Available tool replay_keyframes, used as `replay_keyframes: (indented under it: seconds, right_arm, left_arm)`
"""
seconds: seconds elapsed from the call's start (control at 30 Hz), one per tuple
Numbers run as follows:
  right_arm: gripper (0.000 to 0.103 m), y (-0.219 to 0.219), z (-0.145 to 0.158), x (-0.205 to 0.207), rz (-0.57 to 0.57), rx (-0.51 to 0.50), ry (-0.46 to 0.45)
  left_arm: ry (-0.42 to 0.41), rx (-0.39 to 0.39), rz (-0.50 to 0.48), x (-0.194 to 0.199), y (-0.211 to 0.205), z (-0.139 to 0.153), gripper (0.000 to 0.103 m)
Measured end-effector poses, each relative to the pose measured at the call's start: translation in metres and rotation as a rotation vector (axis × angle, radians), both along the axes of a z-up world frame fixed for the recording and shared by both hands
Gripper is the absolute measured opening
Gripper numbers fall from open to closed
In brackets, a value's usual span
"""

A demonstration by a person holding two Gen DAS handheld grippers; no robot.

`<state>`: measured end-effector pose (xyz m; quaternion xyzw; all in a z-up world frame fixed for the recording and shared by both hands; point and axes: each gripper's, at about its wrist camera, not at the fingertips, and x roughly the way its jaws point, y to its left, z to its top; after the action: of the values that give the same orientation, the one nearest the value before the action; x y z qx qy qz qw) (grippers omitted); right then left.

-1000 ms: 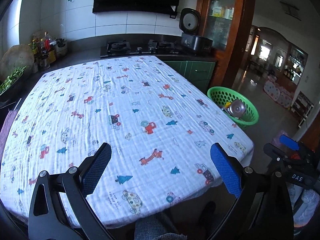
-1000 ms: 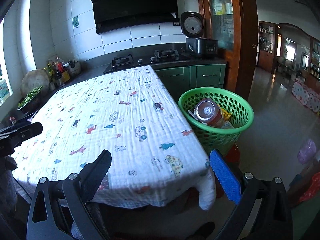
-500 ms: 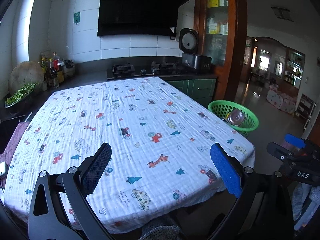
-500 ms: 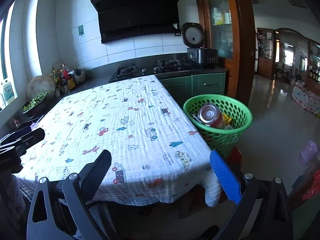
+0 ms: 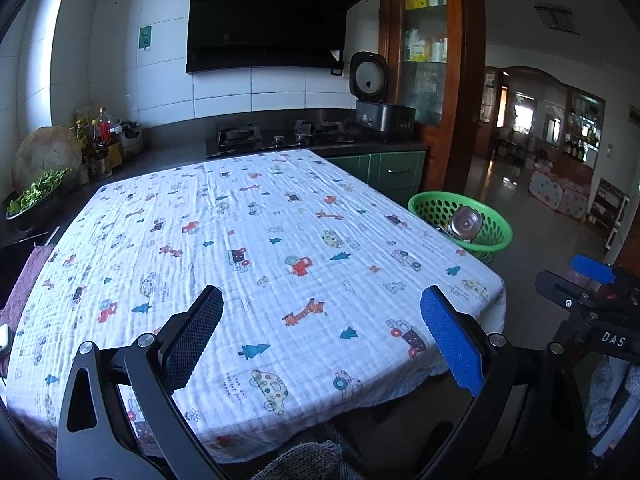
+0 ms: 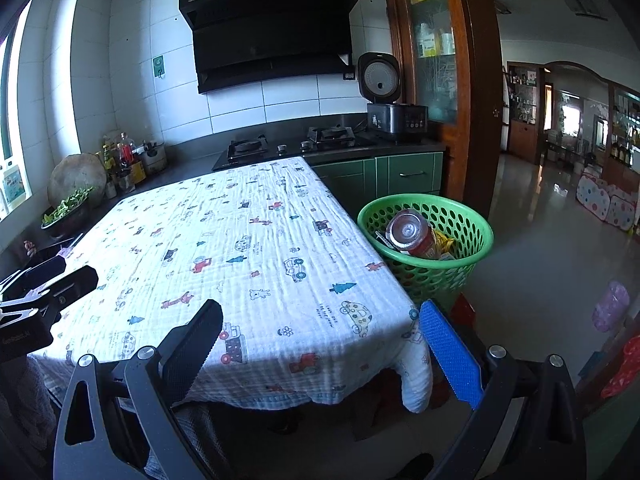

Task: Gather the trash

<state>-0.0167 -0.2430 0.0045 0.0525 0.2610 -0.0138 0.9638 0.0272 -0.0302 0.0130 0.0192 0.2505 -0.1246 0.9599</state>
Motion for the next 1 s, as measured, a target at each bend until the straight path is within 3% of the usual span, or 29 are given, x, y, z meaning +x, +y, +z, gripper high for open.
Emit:
replay_keyframes:
  seconds: [1.0]
  right_arm:
    - [0.096,-0.0054,0.0034,-0.0017,-0.004,0.016,-0.014]
  left_arm:
    - [-0.005,0.016,0.02,-0.0005,-0.0063,-0.0002,0.098]
